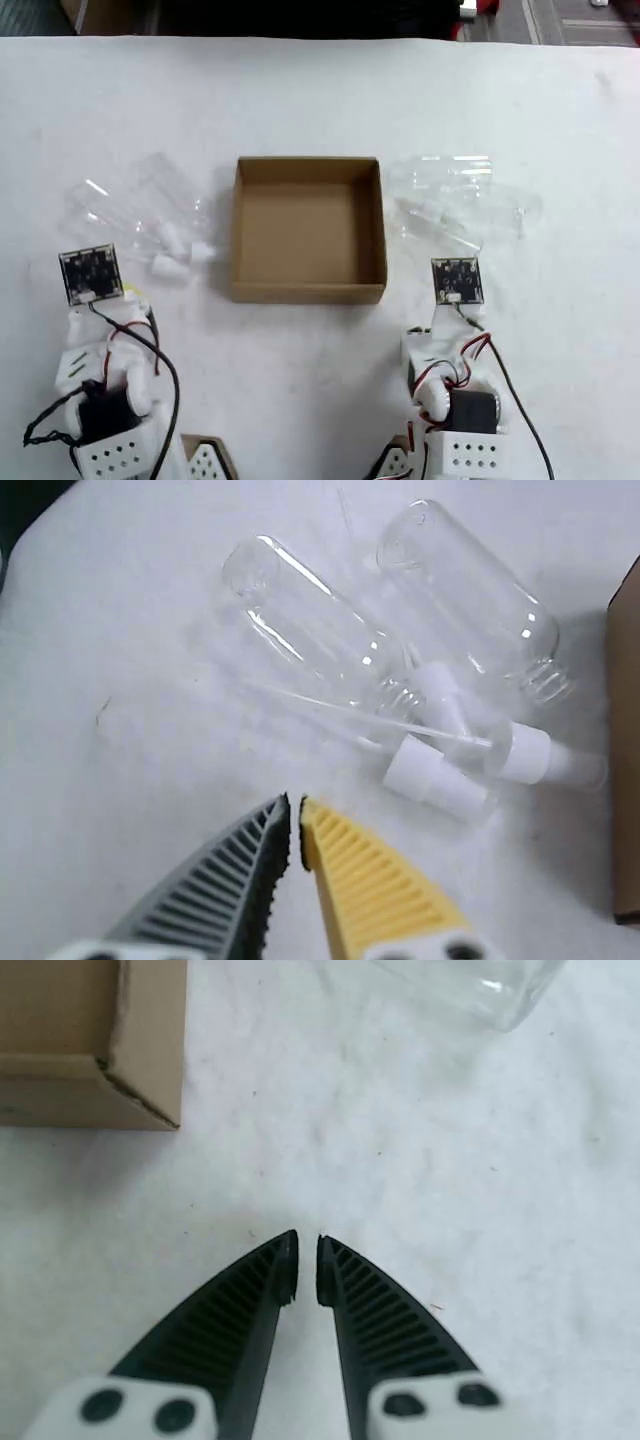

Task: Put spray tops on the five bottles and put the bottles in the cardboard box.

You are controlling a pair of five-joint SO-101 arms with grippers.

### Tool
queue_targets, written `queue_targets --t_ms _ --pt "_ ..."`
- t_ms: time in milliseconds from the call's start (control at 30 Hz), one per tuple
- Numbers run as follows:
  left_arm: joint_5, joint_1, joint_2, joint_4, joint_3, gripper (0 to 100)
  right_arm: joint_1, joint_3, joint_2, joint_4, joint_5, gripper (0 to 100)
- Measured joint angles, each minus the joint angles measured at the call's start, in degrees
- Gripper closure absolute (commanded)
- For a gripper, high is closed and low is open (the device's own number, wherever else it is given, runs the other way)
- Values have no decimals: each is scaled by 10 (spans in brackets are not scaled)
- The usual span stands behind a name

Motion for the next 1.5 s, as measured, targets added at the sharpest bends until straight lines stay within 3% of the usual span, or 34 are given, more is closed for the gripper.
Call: queue_targets --t_ms 1300,1500 --pt "-1 0 0 -16 4 976 0 0 0 0 0 978" --pt "-63 1 0 -31 28 976 0 0 0 0 0 978"
